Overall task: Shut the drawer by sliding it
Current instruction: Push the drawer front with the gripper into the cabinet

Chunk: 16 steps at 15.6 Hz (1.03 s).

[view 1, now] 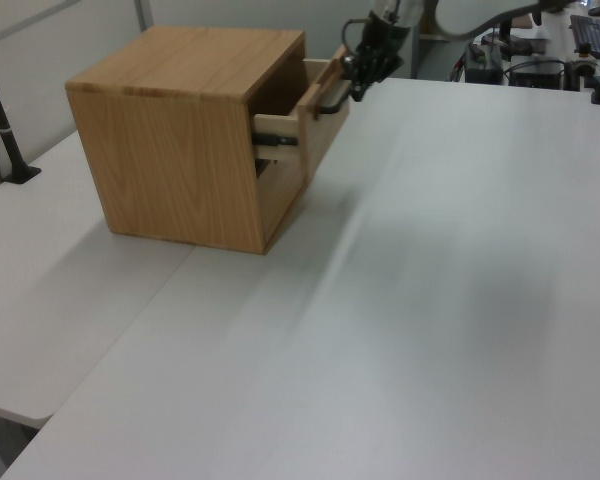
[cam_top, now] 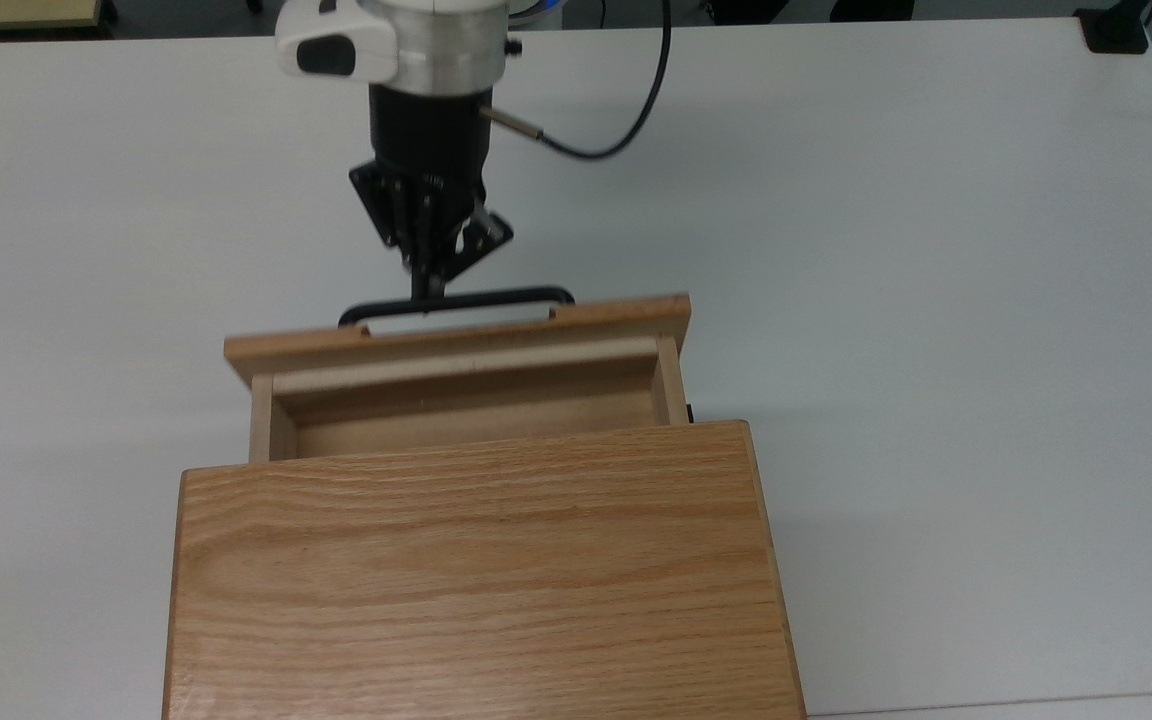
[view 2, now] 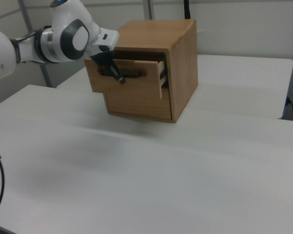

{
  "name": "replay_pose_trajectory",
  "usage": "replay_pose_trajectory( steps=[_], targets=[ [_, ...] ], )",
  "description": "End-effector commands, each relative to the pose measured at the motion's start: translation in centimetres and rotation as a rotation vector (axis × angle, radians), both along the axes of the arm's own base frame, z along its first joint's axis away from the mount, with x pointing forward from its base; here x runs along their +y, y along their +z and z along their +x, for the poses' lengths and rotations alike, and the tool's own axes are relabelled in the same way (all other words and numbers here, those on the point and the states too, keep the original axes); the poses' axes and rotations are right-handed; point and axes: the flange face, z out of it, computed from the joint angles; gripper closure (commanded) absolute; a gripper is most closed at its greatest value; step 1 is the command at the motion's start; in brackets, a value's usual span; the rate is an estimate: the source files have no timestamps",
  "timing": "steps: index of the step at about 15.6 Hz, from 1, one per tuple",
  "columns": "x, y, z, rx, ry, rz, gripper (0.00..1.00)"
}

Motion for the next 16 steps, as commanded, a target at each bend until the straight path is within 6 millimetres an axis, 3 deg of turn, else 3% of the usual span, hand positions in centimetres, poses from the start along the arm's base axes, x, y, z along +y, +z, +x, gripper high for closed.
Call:
replay_pose_trajectory(
  steps=[1, 7, 13, 16],
  targets=[
    [0.1, 0.0, 3.8, -0.126, -0.135, 0.036, 1.0],
    [0.8, -1.6, 5.8, -0.276, -0.281, 0.109, 1.0],
    [1.1, -1.9, 6.2, -0.336, -0.366, 0.179, 1.0],
    [-0.9, 0.7, 4.9, -0.348, -0.368, 0.162, 0.93]
  ],
)
